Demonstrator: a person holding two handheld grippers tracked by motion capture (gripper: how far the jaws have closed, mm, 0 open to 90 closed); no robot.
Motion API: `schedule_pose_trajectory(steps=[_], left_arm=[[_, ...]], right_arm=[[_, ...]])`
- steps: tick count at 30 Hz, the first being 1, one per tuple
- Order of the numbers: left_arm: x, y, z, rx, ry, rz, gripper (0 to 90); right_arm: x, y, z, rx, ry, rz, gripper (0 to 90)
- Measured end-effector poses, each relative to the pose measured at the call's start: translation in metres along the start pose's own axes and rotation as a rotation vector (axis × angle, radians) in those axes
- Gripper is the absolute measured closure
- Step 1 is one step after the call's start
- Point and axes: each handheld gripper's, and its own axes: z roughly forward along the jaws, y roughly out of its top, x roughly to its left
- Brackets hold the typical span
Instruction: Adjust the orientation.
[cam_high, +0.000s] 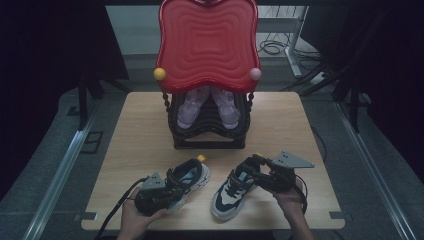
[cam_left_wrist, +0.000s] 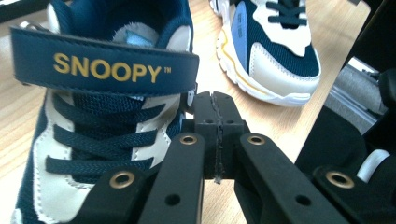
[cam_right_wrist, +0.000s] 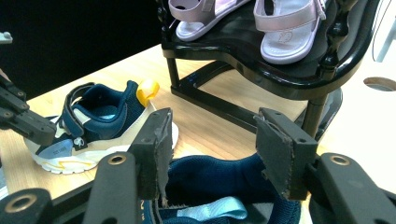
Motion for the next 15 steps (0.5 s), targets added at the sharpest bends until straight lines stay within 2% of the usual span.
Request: schedule_pose_trajectory(steps=[6, 10, 12, 15], left_arm=[[0.001, -0.002, 0.005, 0.032, 0.009, 0.003, 90.0], [0.001, -0.004, 0.012, 0.071, 0.007, 0.012, 90.0], [0.001, -0.005, 0.017, 0.096, 0.026, 0.019, 90.0], [0.003, -0.005, 0.016, 0.096, 0.016, 0.012, 90.0]], right_arm=[[-0.001, -0.001, 0.001, 0.004, -0.002, 0.003, 46.5], [-0.001, -0.001, 0.001, 0.008, -0.005, 0.002, 46.5], [-0.002, -0.001, 0.001, 0.009, -0.007, 0.003, 46.5], [-0.002, -0.002, 0.001, 0.01, -0.01, 0.011, 46.5]])
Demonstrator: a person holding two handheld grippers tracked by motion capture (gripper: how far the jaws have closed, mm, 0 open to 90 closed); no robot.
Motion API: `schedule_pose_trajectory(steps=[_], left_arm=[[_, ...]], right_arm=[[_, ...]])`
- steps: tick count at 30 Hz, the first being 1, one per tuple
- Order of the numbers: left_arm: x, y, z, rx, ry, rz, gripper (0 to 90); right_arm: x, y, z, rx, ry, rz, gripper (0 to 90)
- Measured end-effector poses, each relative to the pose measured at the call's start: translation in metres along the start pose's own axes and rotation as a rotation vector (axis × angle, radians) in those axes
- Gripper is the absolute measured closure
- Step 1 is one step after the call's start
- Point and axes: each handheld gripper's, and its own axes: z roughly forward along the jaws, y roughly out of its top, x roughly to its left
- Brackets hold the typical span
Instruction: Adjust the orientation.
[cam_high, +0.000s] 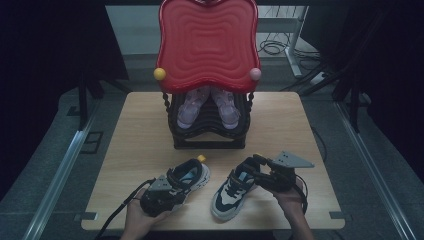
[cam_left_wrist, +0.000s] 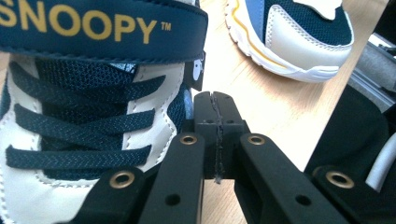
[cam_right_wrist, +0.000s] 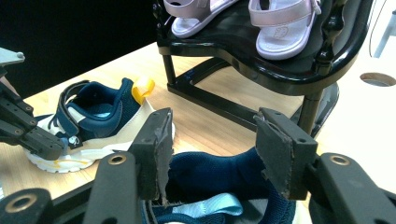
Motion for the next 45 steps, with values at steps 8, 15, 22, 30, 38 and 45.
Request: schedule_pose_trajectory(steps=[8, 15, 22, 30, 38, 45], left_arm=[[0.004, -0.001, -0.003, 0.012, -0.001, -0.012, 90.0], [0.013, -0.004, -0.009, 0.009, 0.018, -0.04, 90.0], [0.02, -0.006, -0.013, 0.006, 0.03, -0.065, 90.0], [0.023, -0.007, -0.015, 0.002, 0.033, -0.078, 90.0], [0.033, -0.011, -0.023, -0.012, 0.072, -0.111, 90.0], [0.039, -0.014, -0.03, -0.026, 0.081, -0.135, 90.0]], right_arm=[[-0.001, -0.001, 0.001, 0.007, -0.006, 0.0, 46.5], [-0.002, -0.001, 0.0, 0.005, -0.01, 0.006, 46.6], [-0.003, -0.001, 0.0, 0.004, -0.014, 0.004, 46.6], [-0.005, 0.0, -0.003, -0.006, -0.023, 0.01, 46.6], [-0.005, -0.001, -0.003, -0.001, -0.024, 0.012, 46.6], [-0.004, 0.0, -0.003, 0.0, -0.02, 0.019, 46.7]])
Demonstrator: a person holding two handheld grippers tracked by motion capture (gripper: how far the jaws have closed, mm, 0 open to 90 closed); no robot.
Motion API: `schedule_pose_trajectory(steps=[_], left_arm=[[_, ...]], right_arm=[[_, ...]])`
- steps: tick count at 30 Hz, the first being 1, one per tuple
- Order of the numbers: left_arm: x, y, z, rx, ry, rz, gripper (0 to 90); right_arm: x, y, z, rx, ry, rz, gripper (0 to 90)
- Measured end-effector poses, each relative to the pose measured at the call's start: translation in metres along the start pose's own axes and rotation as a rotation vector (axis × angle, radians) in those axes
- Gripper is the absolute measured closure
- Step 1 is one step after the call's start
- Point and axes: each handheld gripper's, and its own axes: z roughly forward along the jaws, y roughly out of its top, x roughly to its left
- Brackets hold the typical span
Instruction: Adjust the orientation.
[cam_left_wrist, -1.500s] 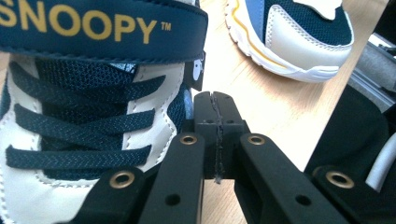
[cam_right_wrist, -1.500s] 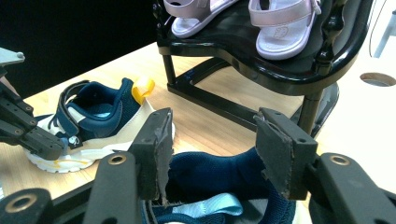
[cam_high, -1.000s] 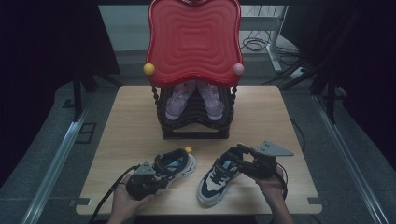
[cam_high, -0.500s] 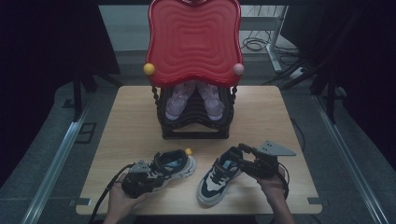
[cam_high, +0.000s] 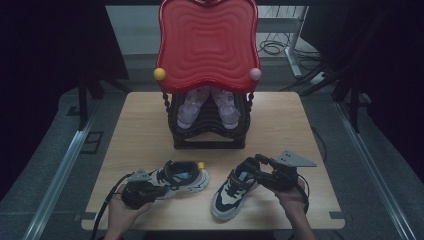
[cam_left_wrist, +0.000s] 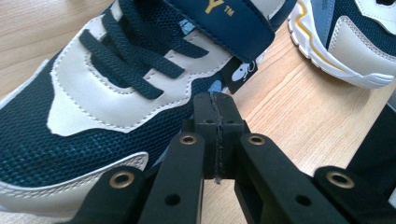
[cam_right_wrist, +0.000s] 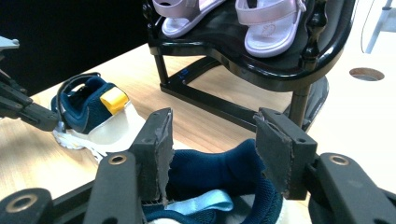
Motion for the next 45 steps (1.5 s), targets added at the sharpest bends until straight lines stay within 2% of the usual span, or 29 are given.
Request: schedule_pose_trajectory(steps=[6, 13, 16, 23, 28, 30, 37, 45], left_arm=[[0.005, -0.001, -0.002, 0.002, 0.006, -0.011, 90.0], [0.017, -0.006, -0.003, 0.014, 0.075, -0.047, 90.0], [0.021, -0.006, -0.003, 0.013, 0.067, -0.052, 90.0], [0.031, -0.008, -0.003, 0.015, 0.082, -0.083, 90.0], [0.035, -0.004, -0.003, 0.013, 0.092, -0.088, 90.0], [0.037, -0.003, -0.003, 0.013, 0.096, -0.092, 90.0], [0.045, 0.007, -0.001, 0.022, 0.128, -0.106, 90.0], [0.058, 0.021, 0.007, 0.026, 0.135, -0.115, 90.0]], right_arm=[[0.0, 0.0, 0.0, -0.002, 0.0, -0.005, 46.7], [-0.001, 0.0, -0.001, -0.004, -0.003, 0.001, 46.8], [-0.001, 0.0, 0.0, -0.001, -0.003, 0.001, 46.8], [-0.001, 0.0, 0.0, -0.002, -0.001, 0.004, 46.8], [-0.002, 0.0, -0.001, -0.002, -0.002, 0.009, 46.8], [-0.002, 0.001, -0.001, -0.007, 0.011, 0.022, 46.9], [-0.003, 0.001, -0.003, -0.011, 0.016, 0.041, 47.0], [-0.004, 0.002, -0.004, -0.012, 0.017, 0.039, 47.0]])
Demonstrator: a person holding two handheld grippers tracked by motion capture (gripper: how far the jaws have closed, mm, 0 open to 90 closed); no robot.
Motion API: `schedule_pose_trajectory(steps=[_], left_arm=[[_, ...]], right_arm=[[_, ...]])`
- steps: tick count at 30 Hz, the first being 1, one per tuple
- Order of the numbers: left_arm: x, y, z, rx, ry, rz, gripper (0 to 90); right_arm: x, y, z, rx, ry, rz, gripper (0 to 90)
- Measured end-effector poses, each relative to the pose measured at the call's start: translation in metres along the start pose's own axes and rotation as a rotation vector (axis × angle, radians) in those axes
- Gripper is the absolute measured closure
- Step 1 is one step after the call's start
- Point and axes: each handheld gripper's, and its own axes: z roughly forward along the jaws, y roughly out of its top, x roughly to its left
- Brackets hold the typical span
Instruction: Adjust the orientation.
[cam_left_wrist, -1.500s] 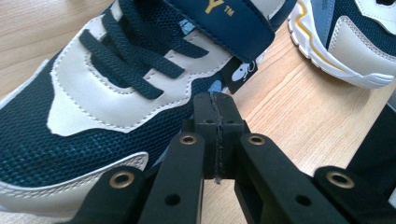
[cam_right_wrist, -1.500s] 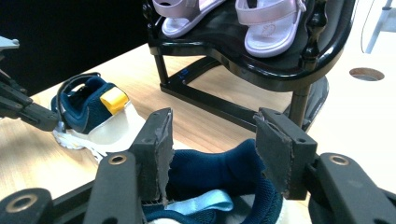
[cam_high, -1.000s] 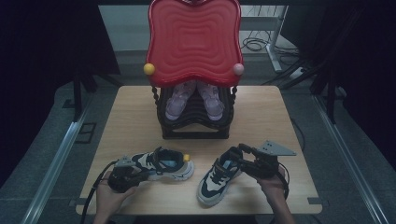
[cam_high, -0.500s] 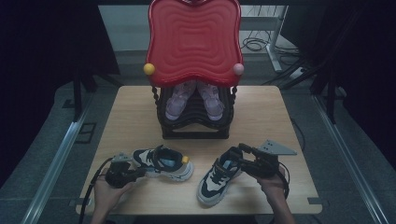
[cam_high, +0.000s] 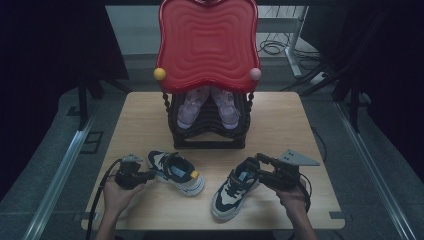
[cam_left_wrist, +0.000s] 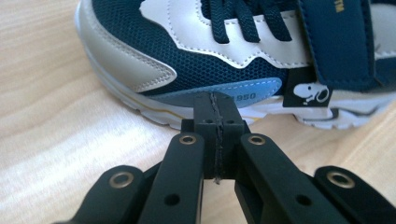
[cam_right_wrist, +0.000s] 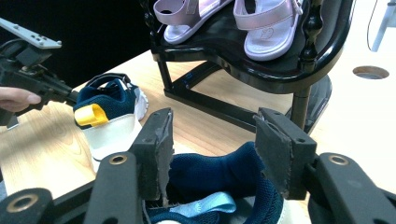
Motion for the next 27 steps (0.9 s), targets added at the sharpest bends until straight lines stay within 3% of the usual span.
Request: schedule_pose_trajectory(steps=[11, 19, 22, 25, 27], left_arm=[[0.008, 0.018, 0.01, 0.005, 0.011, -0.006, 90.0], [0.01, 0.015, 0.007, -0.015, 0.032, -0.014, 87.9], [0.008, 0.009, -0.004, -0.069, 0.052, -0.015, 84.2], [-0.001, 0.003, -0.019, -0.139, 0.043, 0.031, 75.7], [-0.005, 0.001, -0.027, -0.174, 0.034, 0.039, 68.8]], right_arm=[[0.001, 0.0, 0.001, 0.005, 0.002, -0.002, 47.0], [0.001, 0.0, 0.0, 0.003, 0.003, -0.002, 47.0], [0.001, 0.0, 0.0, 0.006, 0.004, -0.006, 47.0], [0.003, 0.0, 0.002, 0.011, 0.011, -0.012, 47.1], [0.004, 0.0, 0.004, 0.02, 0.019, -0.019, 48.0]])
